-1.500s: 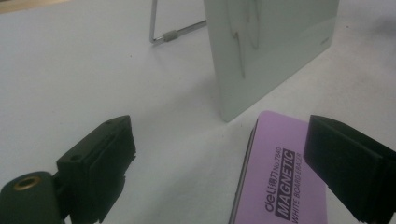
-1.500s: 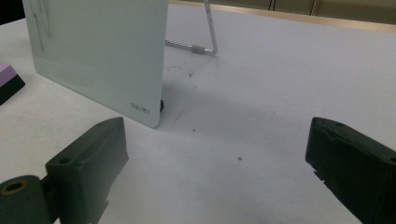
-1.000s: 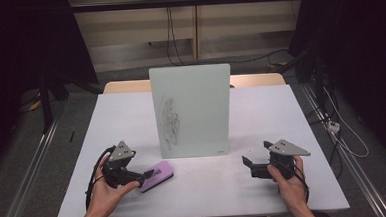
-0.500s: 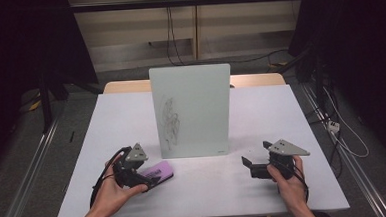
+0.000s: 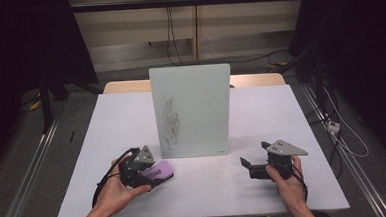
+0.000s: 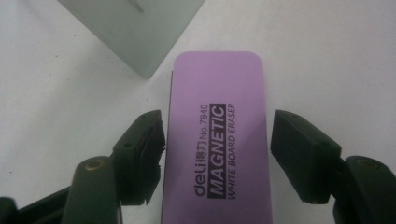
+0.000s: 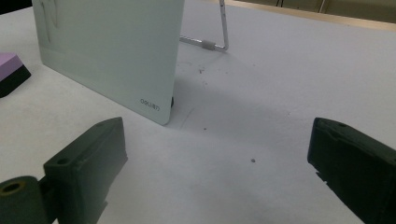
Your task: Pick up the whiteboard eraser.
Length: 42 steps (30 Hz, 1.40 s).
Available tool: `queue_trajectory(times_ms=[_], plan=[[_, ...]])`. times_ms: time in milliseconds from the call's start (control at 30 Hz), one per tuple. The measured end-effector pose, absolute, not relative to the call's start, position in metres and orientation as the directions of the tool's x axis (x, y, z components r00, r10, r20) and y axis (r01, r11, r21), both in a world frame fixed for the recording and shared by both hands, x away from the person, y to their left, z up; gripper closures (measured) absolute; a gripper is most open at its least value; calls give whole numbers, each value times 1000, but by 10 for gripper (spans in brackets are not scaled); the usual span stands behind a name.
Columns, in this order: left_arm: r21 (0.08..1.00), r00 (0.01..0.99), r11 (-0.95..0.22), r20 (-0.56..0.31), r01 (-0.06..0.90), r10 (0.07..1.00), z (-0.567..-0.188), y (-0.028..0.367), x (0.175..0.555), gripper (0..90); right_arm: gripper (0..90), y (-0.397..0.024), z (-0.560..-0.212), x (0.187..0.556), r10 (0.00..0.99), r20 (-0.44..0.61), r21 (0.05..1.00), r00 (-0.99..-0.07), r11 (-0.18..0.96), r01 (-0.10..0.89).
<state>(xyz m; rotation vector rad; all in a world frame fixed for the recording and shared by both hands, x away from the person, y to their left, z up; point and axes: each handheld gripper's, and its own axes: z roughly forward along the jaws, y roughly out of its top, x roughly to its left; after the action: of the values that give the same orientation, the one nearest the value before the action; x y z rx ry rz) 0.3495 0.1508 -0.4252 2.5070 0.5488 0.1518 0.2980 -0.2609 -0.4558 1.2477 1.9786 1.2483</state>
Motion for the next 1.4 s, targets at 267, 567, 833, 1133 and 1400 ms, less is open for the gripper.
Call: queue_trajectory(times_ms=[267,567,833,1133,1400], plan=[[528,913,-776,2,345,407,-428,150,351,383,48,-259,-456,298,885,57,883,-461,170,437],[535,913,-769,-11,350,408,-429,150,352,398,49,-258,-456,299,886,56,880,-461,173,442],[540,915,-769,-7,343,403,-430,151,352,399,49,-258,-457,301,885,62,879,-461,170,446],[560,910,-753,-5,346,415,-431,154,351,408,52,-257,-457,305,889,69,877,-453,162,453],[598,907,-723,-15,346,421,-430,158,351,409,51,-258,-457,304,888,72,878,-455,160,451]])
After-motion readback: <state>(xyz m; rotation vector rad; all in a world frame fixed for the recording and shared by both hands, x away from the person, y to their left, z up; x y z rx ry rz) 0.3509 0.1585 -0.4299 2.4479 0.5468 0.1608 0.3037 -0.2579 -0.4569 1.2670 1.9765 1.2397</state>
